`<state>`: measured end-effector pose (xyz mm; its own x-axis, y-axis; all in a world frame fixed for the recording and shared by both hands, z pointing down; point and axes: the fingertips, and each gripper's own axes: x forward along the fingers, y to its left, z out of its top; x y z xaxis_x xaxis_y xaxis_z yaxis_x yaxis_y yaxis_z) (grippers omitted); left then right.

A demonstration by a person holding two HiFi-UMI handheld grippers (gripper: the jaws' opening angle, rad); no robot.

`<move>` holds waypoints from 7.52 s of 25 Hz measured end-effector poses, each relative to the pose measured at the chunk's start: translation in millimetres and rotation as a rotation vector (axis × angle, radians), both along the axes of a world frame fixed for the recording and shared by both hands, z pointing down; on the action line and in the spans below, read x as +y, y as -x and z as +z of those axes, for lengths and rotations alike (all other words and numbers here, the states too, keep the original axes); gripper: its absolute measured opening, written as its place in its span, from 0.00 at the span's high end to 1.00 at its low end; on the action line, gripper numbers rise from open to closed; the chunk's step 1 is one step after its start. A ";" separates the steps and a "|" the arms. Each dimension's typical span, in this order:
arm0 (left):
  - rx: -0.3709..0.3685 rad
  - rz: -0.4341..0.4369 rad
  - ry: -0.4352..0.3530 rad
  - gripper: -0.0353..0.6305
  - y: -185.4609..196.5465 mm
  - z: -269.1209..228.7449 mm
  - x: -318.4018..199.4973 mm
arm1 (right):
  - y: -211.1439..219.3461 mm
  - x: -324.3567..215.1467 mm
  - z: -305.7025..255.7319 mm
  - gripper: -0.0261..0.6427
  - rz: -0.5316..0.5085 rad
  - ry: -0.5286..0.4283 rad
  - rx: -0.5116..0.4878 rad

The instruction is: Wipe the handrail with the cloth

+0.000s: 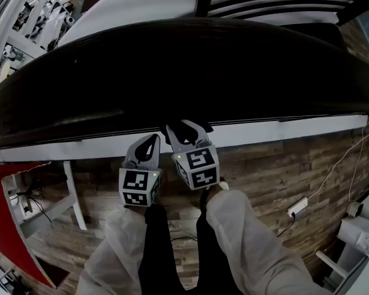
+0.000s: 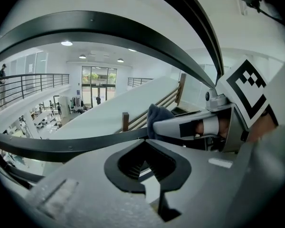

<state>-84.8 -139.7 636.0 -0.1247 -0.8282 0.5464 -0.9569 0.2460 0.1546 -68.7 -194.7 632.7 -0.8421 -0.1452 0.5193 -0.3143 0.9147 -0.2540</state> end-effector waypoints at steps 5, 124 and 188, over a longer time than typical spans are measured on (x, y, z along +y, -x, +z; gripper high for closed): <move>0.006 0.045 -0.002 0.95 -24.1 -4.2 -27.0 | -26.2 -24.8 -0.8 0.83 0.041 -0.001 0.005; 0.020 0.121 -0.121 0.95 -160.8 -46.1 -140.0 | -298.0 -239.4 -71.5 0.83 0.409 -0.253 0.065; -0.085 -0.378 -0.010 0.95 330.4 102.3 422.3 | 403.3 423.7 152.1 0.83 -0.462 0.040 0.122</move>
<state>-415.2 282.6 738.3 -0.4668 -0.7203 0.5131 -0.8083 0.5828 0.0829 -472.0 229.0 784.8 -0.7465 0.2520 0.6159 0.0930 0.9559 -0.2784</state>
